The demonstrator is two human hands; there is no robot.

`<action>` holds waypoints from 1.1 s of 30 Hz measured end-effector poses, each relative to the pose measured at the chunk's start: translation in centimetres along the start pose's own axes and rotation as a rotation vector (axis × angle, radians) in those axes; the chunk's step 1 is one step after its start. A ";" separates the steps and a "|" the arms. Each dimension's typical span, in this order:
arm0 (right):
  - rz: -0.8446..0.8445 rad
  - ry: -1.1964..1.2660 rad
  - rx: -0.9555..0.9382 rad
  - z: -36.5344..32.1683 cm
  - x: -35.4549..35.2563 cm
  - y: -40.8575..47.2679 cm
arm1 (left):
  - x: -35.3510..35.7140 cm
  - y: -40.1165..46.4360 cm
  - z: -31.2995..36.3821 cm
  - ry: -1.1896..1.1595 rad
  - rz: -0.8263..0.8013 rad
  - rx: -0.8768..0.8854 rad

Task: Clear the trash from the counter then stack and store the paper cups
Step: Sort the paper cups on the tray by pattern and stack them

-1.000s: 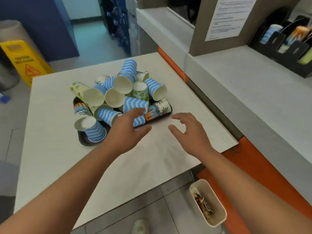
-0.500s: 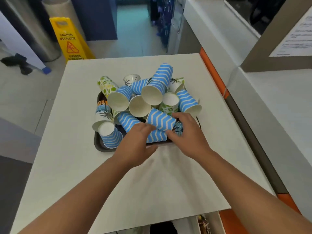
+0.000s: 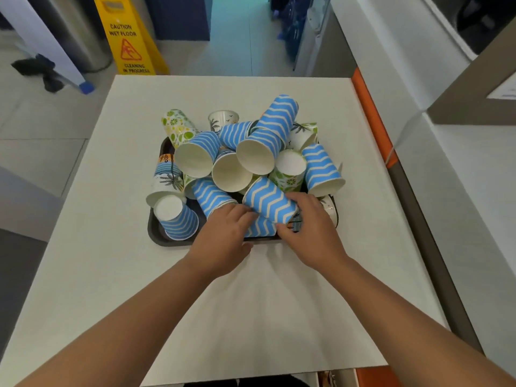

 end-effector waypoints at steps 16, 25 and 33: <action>0.252 0.171 0.116 -0.3 -3.4 -3.5 | 0.7 1.3 1.0 0.082 0.006 0.124; 0.309 0.171 0.123 -0.4 -4.2 -4.1 | 1.5 2.4 0.7 0.191 -0.045 0.091; 0.321 0.164 0.121 -0.6 -4.4 -4.2 | 0.0 2.6 0.4 0.117 -0.039 0.088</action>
Point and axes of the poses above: each hand's wrist, its own y-axis towards the middle knuckle, its own x-axis out of the palm, z = x × y, the point moved 10 cm from there along y, towards the middle knuckle, and after that the axes turned 13 degrees about -x, right-handed, at the moved point
